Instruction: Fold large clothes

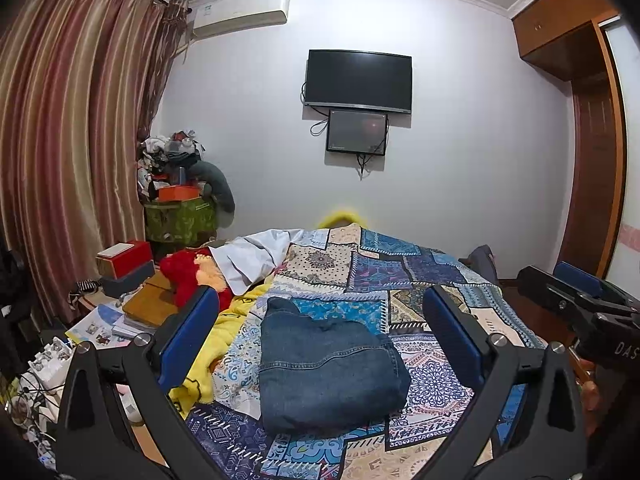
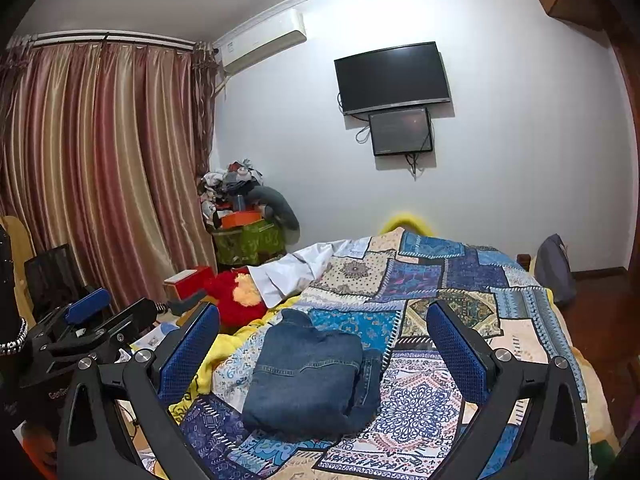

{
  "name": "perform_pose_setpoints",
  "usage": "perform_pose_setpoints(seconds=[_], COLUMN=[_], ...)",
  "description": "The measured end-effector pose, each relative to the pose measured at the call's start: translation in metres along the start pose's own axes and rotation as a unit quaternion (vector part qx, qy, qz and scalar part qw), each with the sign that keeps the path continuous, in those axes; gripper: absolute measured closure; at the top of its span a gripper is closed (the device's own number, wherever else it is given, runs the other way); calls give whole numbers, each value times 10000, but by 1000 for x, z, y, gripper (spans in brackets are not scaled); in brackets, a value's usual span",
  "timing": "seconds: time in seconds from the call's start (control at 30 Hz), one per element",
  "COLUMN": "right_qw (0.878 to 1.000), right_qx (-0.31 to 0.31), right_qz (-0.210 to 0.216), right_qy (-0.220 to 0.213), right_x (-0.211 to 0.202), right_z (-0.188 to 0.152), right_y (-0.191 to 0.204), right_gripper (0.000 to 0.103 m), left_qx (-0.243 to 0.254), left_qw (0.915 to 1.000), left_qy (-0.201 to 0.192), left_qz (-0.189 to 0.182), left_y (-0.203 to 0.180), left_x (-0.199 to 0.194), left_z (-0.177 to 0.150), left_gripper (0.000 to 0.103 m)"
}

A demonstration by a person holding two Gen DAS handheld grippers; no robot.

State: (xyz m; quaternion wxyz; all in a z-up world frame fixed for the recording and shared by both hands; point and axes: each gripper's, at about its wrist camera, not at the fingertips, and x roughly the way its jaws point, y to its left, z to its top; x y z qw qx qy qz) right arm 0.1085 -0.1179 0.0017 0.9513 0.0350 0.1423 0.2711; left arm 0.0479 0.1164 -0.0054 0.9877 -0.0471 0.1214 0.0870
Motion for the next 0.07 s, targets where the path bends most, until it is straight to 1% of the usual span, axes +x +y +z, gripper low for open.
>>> perform_pose_setpoints(seconds=[0.07], right_qw=[10000], right_qx=[-3], right_qz=[5], right_qy=[6], right_x=[0], right_z=[0], right_y=[-1], right_gripper=[0], left_qx=[16], left_qw=[10000], left_qy=[0], left_qz=[-8], left_y=[0], left_x=[-1], left_z=[0], left_gripper=[0])
